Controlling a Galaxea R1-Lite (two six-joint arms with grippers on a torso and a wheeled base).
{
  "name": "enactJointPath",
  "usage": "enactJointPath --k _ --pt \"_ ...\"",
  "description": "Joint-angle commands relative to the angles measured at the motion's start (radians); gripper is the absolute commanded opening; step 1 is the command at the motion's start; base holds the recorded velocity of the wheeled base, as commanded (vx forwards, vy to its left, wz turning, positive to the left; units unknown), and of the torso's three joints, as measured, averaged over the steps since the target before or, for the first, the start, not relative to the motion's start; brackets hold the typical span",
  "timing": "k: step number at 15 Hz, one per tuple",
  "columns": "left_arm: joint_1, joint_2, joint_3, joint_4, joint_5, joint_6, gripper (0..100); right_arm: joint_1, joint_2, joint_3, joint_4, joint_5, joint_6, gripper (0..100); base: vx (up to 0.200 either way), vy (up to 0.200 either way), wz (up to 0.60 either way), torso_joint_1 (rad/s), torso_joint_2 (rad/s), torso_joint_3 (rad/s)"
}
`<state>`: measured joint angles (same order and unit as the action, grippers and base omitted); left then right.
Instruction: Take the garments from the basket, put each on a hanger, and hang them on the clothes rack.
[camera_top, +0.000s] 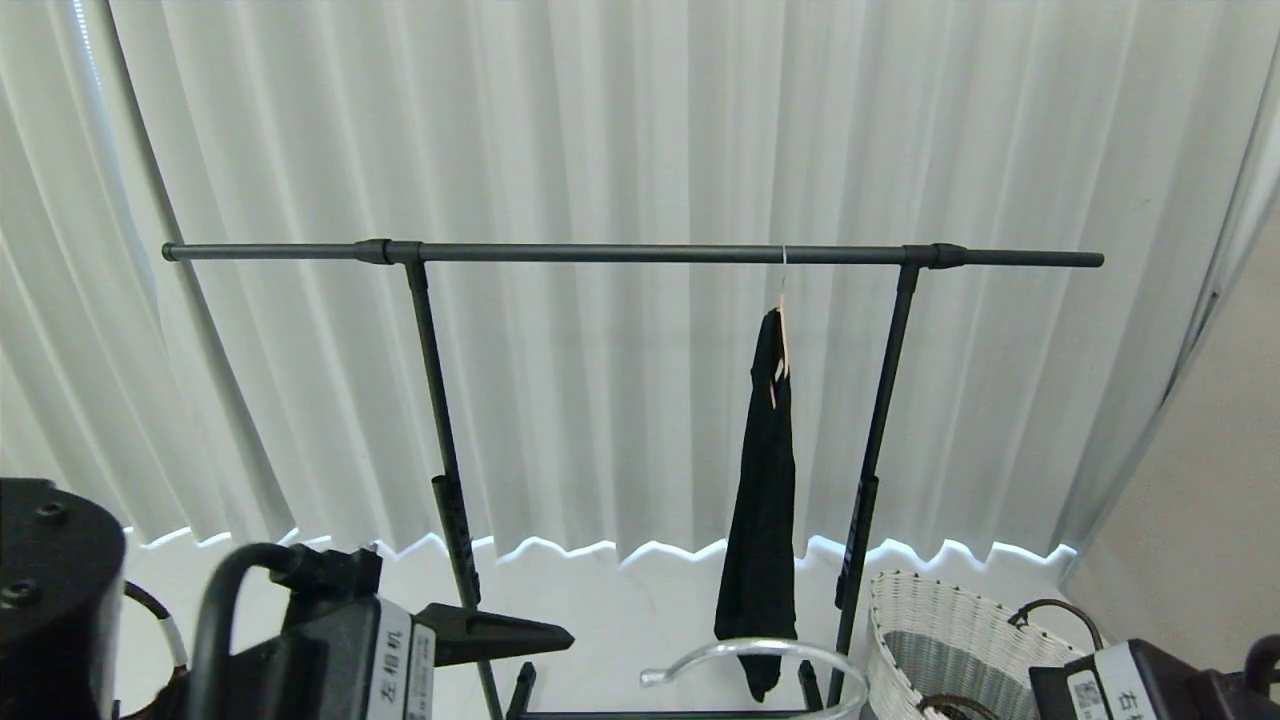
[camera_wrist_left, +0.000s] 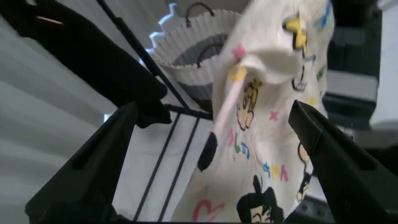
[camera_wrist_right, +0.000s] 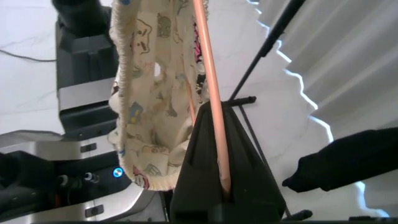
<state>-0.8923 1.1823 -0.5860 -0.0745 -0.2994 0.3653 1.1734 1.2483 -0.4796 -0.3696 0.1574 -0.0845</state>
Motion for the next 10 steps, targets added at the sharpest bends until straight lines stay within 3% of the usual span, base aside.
enactJointPath --k 1,2,3,9,10 --pt "0.003 0.056 0.011 -0.002 -0.006 0.006 100 0.029 0.003 -0.001 0.0 0.001 0.0 0 0.0 0.0 0.0 0.0 0.0 0.0" --pt "0.001 0.06 0.006 -0.002 -0.007 0.006 100 0.034 0.003 -0.001 0.0 0.001 0.0 0 0.0 0.0 0.0 0.0 0.0 0.0" --pt "0.001 0.063 0.005 -0.002 -0.018 0.007 0 0.035 0.003 -0.002 0.0 0.001 0.0 0 0.0 0.0 0.0 0.0 0.0 0.0" --pt "0.001 0.071 0.012 -0.002 -0.02 -0.003 0 0.035 -0.001 0.001 0.0 -0.007 0.0 0 0.0 0.0 0.0 0.0 0.0 0.0" --pt "0.004 0.072 0.014 -0.002 -0.02 -0.005 0 0.035 -0.001 -0.001 0.0 -0.007 0.0 100 0.0 0.0 0.0 0.0 0.0 0.0"
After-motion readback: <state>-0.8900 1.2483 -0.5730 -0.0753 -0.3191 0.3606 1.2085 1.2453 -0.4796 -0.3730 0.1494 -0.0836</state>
